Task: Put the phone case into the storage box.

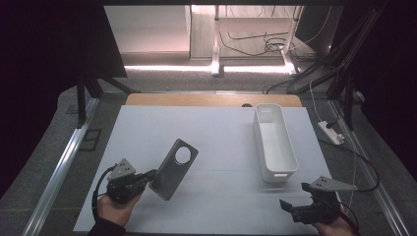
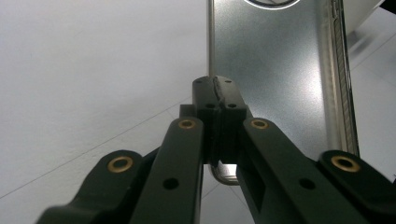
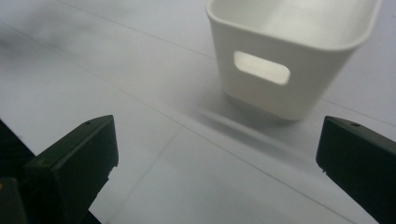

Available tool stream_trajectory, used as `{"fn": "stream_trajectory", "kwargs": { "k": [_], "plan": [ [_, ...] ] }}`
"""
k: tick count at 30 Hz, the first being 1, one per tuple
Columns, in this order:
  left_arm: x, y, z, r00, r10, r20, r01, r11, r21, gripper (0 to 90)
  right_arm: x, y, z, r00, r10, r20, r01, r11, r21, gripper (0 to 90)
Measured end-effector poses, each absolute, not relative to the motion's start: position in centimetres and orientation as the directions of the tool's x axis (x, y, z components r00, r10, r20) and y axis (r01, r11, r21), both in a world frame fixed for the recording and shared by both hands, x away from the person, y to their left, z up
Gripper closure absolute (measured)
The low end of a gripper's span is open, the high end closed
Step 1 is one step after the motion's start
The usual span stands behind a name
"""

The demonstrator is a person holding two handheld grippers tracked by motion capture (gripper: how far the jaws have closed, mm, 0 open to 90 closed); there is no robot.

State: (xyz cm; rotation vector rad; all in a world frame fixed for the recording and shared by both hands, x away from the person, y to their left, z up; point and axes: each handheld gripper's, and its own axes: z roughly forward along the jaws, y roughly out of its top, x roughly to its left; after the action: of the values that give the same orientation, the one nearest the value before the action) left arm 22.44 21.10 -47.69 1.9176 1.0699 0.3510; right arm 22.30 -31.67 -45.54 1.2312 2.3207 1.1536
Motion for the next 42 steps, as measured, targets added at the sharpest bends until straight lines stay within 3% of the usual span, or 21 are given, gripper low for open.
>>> {"fn": "stream_trajectory", "kwargs": {
  "k": [8,12,21,42],
  "plan": [
    [23.1,20.7,-47.9,0.596,0.785,-0.170,0.546,-0.240,0.803,89.0,23.0,-30.6,-44.6,-0.662,0.736,0.144,0.547,0.342,0.764,0.0],
    [23.4,20.5,-47.9,0.597,0.784,-0.174,0.548,-0.239,0.802,89.0,23.7,-29.6,-44.2,-0.695,0.712,0.104,0.519,0.396,0.757,0.0],
    [23.8,20.0,-47.8,0.608,0.776,-0.168,0.543,-0.252,0.801,89.0,25.1,-27.7,-44.2,-0.732,0.661,0.166,0.529,0.398,0.749,0.0],
    [24.7,18.8,-47.7,0.625,0.762,-0.167,0.530,-0.258,0.808,89.0,26.9,-24.1,-44.0,-0.733,0.640,0.229,0.562,0.381,0.734,0.0]
  ]
}}
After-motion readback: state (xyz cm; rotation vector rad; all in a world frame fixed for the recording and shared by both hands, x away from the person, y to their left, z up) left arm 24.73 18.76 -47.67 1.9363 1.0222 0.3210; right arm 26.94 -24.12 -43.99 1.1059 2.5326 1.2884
